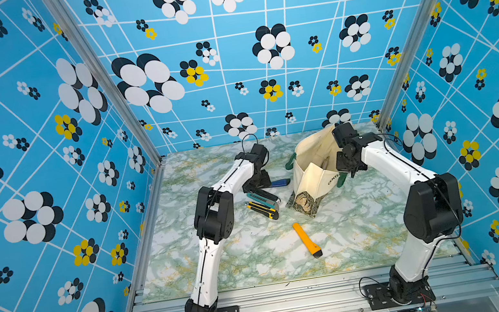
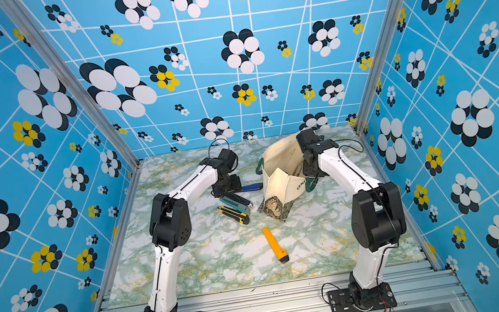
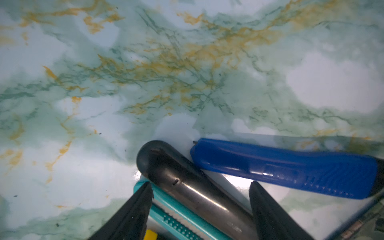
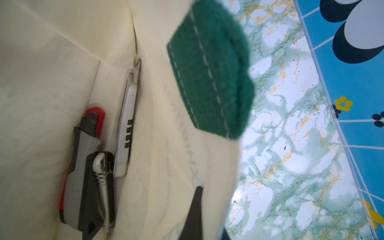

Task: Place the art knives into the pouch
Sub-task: Pick up the utility knife at the center of the board.

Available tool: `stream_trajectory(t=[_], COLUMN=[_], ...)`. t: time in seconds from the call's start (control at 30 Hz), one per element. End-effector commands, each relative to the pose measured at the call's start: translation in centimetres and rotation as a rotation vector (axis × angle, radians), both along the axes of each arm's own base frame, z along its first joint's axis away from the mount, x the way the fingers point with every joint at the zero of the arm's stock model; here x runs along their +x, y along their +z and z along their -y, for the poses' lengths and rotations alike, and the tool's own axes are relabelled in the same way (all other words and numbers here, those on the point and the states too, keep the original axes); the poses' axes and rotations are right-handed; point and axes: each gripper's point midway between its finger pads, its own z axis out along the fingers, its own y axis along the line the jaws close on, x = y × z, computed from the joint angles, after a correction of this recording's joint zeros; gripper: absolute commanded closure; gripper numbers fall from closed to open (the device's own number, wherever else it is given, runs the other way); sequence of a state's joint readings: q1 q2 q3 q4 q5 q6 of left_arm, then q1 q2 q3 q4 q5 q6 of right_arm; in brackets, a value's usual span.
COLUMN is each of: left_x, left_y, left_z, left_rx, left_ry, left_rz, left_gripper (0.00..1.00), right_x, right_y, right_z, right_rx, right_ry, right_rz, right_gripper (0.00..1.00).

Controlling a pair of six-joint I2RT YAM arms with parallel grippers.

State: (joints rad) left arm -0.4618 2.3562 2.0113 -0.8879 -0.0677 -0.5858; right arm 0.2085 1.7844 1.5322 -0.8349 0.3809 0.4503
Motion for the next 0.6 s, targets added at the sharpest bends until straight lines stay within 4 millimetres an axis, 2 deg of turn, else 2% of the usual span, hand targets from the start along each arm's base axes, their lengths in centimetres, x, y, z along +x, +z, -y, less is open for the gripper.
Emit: stream_trajectory(t=[0.0, 0.3, 0.57], left_x=[-0.2, -0.6, -2.1], left_y=[-0.9, -2.6, -2.9], left_z=[-0.4, 0.7, 2.7], left_rx=[-0.008, -0.060, 0.001], left_ry=[0.042, 0.092, -0.010], left_rz=[-0.028, -0.072, -0.085], left_gripper=[0.26, 0.37, 0.44], right_x=[-1.2, -1.2, -1.4], right_y=[0.7, 0.6, 0.2], right_z=[1.8, 2.2, 2.7], right_rx=[-0.050, -0.057, -0.062], right_ry=[-0.039, -0.033, -0.029], right_rz=[-0.020, -0.033, -0.049], right_gripper=[1.00, 1.00, 1.00])
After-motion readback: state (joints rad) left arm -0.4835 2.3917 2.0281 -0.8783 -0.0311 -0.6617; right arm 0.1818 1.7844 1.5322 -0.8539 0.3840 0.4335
